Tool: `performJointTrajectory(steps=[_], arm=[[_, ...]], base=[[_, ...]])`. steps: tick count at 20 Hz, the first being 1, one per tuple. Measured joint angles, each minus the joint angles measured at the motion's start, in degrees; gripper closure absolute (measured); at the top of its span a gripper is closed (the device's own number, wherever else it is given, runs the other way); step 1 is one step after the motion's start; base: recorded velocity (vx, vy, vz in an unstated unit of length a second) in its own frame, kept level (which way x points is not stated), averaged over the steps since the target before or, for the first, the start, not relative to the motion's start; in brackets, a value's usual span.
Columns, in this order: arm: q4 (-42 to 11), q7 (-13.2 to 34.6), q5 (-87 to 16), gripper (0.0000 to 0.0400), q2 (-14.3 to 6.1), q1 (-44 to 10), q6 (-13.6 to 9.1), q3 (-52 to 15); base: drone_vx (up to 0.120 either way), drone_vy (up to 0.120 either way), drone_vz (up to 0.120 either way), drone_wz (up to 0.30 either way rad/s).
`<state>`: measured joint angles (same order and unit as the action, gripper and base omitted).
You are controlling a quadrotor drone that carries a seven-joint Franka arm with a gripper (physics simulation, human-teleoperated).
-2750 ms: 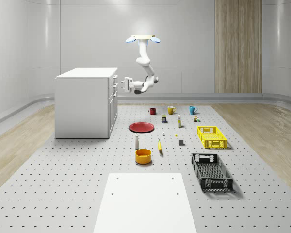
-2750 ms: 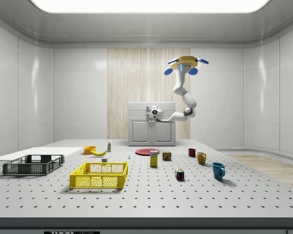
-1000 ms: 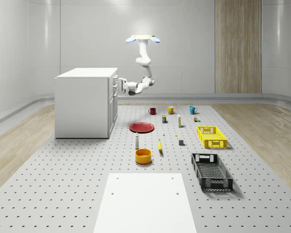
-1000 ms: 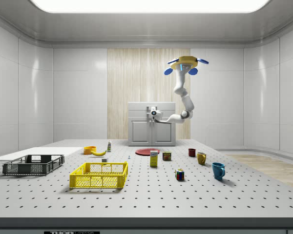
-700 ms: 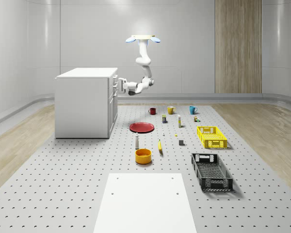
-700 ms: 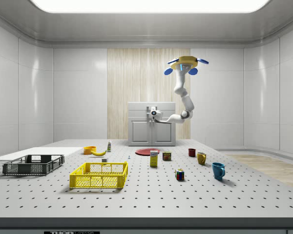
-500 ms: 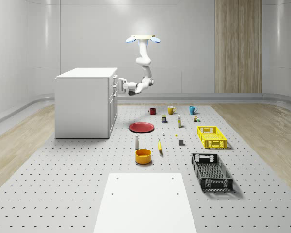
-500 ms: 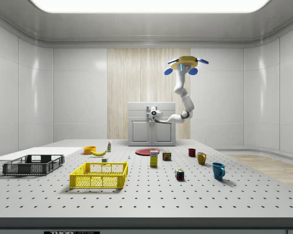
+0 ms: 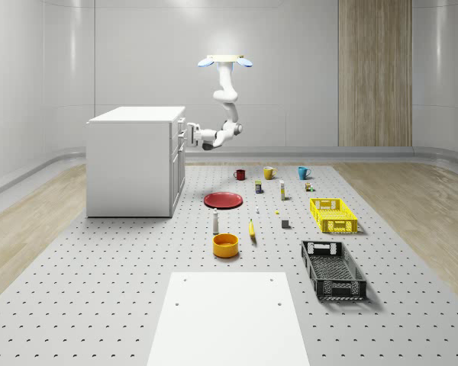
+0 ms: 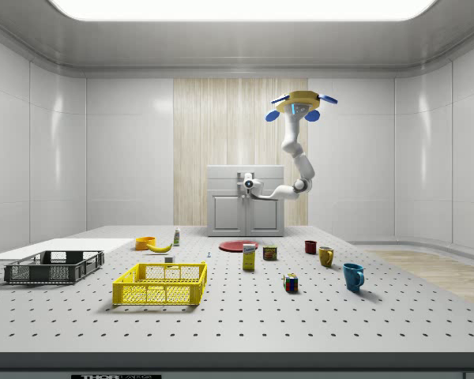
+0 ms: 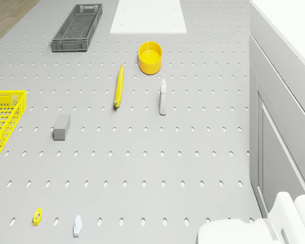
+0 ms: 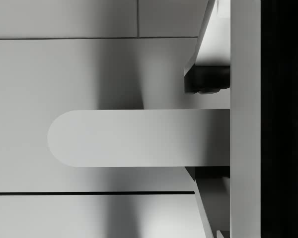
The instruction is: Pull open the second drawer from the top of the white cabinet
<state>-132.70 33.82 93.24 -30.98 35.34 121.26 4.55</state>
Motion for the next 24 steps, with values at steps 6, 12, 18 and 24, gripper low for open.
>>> performJointTrajectory(steps=[6,12,18,24], arm=[[-0.49,-3.13,-0.56,0.0231,-0.37,-1.18,-0.95,-0.02],[-1.64,-4.16,-0.35,0.0242,-1.06,-2.06,-2.37,0.56],[-1.99,0.84,-2.30,0.0213,-2.67,-3.39,-3.83,1.04],[-2.76,0.56,-2.70,0.0231,-3.32,-4.09,-5.02,1.80]], base=[[0.000,0.000,0.000,0.000],[0.000,0.000,0.000,0.000],[0.000,0.000,0.000,0.000],[0.000,0.000,0.000,0.000]])
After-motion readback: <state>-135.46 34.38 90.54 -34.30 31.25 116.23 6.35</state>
